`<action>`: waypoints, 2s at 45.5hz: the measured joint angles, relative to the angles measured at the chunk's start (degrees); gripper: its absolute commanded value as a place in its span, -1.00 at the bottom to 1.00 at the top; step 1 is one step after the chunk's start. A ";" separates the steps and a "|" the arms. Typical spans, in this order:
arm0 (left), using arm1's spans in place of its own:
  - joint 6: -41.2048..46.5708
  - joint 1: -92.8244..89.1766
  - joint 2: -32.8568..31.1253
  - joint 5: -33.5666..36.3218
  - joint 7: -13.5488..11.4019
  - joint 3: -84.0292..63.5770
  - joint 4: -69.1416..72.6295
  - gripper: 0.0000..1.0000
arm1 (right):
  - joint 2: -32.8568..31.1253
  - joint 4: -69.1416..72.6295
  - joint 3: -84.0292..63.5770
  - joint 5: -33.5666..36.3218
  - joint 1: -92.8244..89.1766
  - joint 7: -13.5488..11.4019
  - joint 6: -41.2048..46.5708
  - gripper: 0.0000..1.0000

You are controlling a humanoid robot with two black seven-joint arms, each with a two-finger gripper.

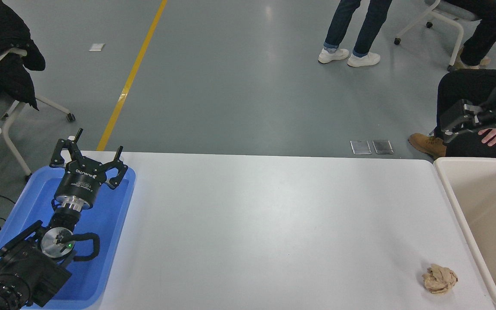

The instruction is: Pick up paper ball place in dustbin

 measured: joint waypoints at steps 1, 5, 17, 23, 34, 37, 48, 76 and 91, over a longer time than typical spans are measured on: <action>0.00 -0.01 0.00 0.00 0.00 0.00 -0.01 1.00 | 0.02 -0.47 0.20 -0.02 -0.82 0.00 -0.44 1.00; 0.00 0.01 0.00 0.00 0.00 -0.01 0.00 1.00 | 0.08 -2.21 1.62 -0.05 -4.87 0.08 -2.38 1.00; 0.00 0.04 0.00 0.00 0.00 -0.01 0.01 1.00 | -0.16 -4.51 4.43 -0.21 -14.76 0.22 -8.48 1.00; 0.00 0.04 0.00 0.00 0.00 -0.01 0.00 1.00 | -0.10 -4.97 5.26 -0.25 -20.31 0.28 -13.30 1.00; 0.00 0.04 0.00 -0.01 0.00 -0.01 0.01 1.00 | 0.12 -5.44 8.49 -0.36 -30.29 0.33 -21.52 1.00; 0.00 0.03 0.00 0.00 0.00 -0.01 0.01 1.00 | 0.14 -5.52 9.59 -0.40 -32.59 0.34 -23.08 1.00; 0.00 0.01 0.00 -0.01 0.00 -0.01 0.00 1.00 | 0.17 -5.87 12.47 -1.08 -39.52 0.40 -27.39 1.00; 0.00 0.06 0.00 -0.02 0.00 0.00 0.00 1.00 | 0.26 -7.28 17.18 -1.30 -49.61 1.10 -31.23 1.00; 0.00 0.02 0.00 -0.03 0.00 -0.02 0.00 1.00 | 0.30 -7.36 19.81 -0.84 -52.64 1.15 -31.44 1.00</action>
